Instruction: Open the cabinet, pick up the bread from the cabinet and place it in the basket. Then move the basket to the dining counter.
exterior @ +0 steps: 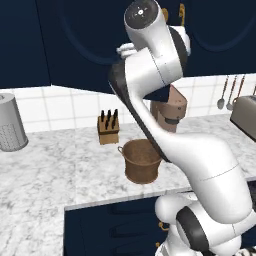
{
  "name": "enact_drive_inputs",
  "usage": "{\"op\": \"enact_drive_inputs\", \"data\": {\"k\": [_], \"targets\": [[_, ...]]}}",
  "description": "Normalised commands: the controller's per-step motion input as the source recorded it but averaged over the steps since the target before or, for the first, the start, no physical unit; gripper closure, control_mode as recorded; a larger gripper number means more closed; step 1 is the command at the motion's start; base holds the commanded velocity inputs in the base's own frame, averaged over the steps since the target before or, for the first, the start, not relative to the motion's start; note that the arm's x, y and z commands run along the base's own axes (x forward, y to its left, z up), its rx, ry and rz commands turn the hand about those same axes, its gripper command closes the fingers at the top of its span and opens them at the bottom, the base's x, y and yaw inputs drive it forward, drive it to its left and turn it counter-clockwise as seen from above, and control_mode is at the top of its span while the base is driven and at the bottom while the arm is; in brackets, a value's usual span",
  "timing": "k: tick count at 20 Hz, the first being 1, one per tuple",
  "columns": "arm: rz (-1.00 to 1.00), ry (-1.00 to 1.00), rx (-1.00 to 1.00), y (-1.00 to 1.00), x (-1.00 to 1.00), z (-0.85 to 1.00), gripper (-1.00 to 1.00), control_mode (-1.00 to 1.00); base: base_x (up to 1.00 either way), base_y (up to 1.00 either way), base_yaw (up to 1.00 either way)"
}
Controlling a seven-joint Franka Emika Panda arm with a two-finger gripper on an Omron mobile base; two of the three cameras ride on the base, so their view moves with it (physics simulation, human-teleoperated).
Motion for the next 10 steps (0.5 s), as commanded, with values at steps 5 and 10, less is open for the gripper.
{"op": "enact_drive_inputs", "data": {"k": [5, 10], "targets": [[-0.25, 0.00, -0.06, 0.61, -0.55, -0.01, -1.00, -1.00, 0.00, 0.00, 0.00], [-0.13, -0.04, -0.01, 0.23, -0.34, 0.00, -1.00, -1.00, 0.00, 0.00, 0.00]]}}
